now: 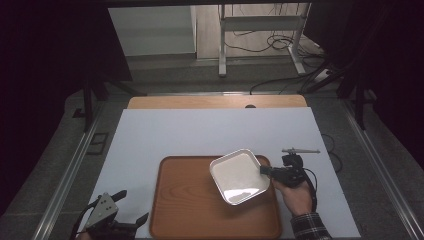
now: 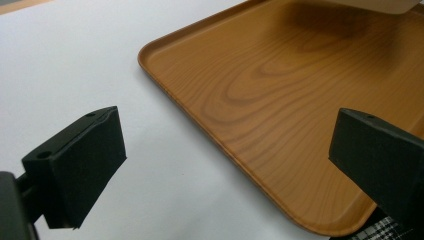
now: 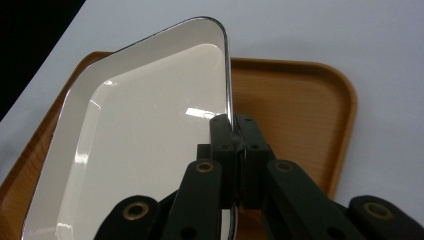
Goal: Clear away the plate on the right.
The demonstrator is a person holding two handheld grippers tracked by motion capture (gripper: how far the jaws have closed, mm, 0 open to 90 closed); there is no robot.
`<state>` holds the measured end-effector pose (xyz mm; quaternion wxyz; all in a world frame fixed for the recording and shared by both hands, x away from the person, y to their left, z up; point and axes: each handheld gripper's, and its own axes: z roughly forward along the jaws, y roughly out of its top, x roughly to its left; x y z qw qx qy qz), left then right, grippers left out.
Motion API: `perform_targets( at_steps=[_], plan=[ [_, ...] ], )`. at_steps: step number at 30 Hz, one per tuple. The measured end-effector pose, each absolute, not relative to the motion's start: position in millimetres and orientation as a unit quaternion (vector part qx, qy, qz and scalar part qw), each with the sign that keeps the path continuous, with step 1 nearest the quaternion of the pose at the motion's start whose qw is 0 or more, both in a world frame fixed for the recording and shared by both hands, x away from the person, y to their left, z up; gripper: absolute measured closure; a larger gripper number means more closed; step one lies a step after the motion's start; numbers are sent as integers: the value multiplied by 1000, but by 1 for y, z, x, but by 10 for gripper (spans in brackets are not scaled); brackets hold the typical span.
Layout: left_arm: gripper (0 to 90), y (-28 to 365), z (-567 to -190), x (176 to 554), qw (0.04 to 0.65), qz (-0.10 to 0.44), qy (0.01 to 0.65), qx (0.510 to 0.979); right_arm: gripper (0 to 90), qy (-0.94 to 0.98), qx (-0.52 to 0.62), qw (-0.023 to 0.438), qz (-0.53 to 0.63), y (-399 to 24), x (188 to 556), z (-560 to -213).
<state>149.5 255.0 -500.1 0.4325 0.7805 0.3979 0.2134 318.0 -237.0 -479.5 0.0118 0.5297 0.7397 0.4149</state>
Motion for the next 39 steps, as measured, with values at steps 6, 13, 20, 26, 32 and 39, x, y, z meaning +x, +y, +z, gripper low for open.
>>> perform_targets(
  at_steps=[6,13,20,26,32,39],
  plan=[
    [15,255,-500,150,432,213,398,780,883,744,528,7,409,-221,319,-485],
    [14,255,-500,150,431,213,399,781,883,750,531,11,394,-205,323,-494],
    [14,254,-500,150,430,214,398,782,881,755,537,23,376,-197,327,-503],
    [14,254,-500,150,431,214,397,782,879,756,541,26,368,-196,330,-510],
    [14,255,-500,150,431,214,395,782,685,772,515,41,370,-196,330,-510],
    [13,254,-500,150,431,215,393,783,453,796,459,87,386,-196,320,-493]
  ],
)
